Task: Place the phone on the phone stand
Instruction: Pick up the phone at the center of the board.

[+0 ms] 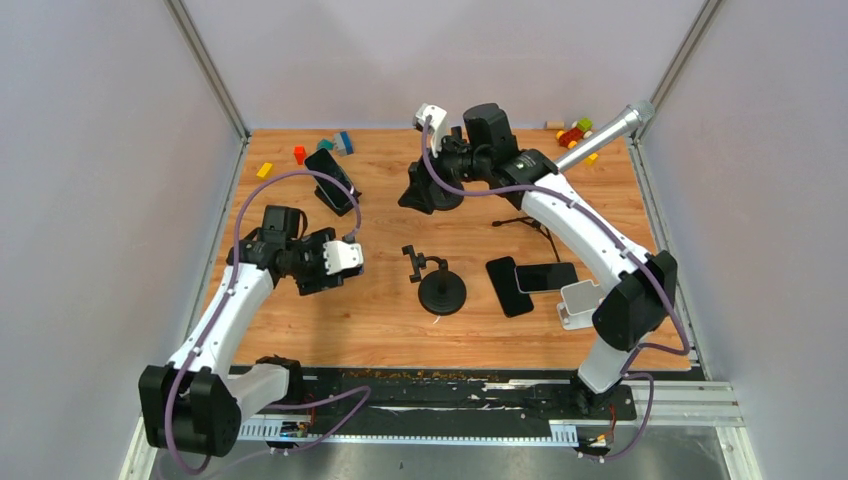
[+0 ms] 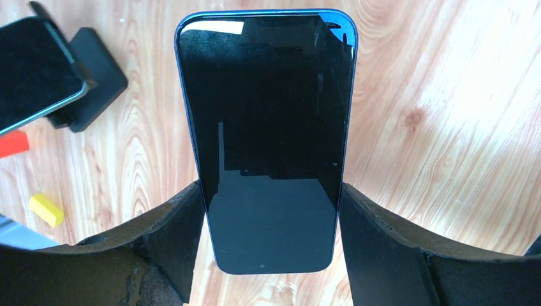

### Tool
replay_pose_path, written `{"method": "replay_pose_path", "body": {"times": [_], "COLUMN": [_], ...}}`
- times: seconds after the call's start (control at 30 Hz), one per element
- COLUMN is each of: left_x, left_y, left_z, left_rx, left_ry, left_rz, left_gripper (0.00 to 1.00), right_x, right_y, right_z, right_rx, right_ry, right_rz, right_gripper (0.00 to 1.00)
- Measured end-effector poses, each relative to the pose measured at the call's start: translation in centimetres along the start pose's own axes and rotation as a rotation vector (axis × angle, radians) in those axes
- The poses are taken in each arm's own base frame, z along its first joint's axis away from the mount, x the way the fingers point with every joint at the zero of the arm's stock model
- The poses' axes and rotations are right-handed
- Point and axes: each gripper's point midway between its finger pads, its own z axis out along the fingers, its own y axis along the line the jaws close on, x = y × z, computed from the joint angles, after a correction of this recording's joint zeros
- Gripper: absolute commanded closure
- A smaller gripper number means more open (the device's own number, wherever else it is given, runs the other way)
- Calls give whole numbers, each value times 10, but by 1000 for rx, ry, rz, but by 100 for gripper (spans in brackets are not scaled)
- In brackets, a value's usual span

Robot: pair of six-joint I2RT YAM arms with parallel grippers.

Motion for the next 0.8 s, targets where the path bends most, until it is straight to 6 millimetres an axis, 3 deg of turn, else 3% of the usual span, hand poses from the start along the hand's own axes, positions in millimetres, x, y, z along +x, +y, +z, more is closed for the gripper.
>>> {"method": "replay_pose_path", "body": {"times": [0.17,0.37,0.8], "left_x": [-16,-41,-69], "left_y": [7,13,26], "left_z": [-14,-27,-38], "left_rx": [-72,-138,-230], "left_ry": [-36,-77,-104], "left_rz": [-69,-104,-174], "left_gripper": [100,100,100], "right_x": [4,17,32], "right_y": [-12,-12,22], "right_z": [29,54,74], "right_rx": [-29,-100,-309], "right_ry": [10,40,76], "right_rz": [123,246,376], "right_gripper": [5,4,8]}}
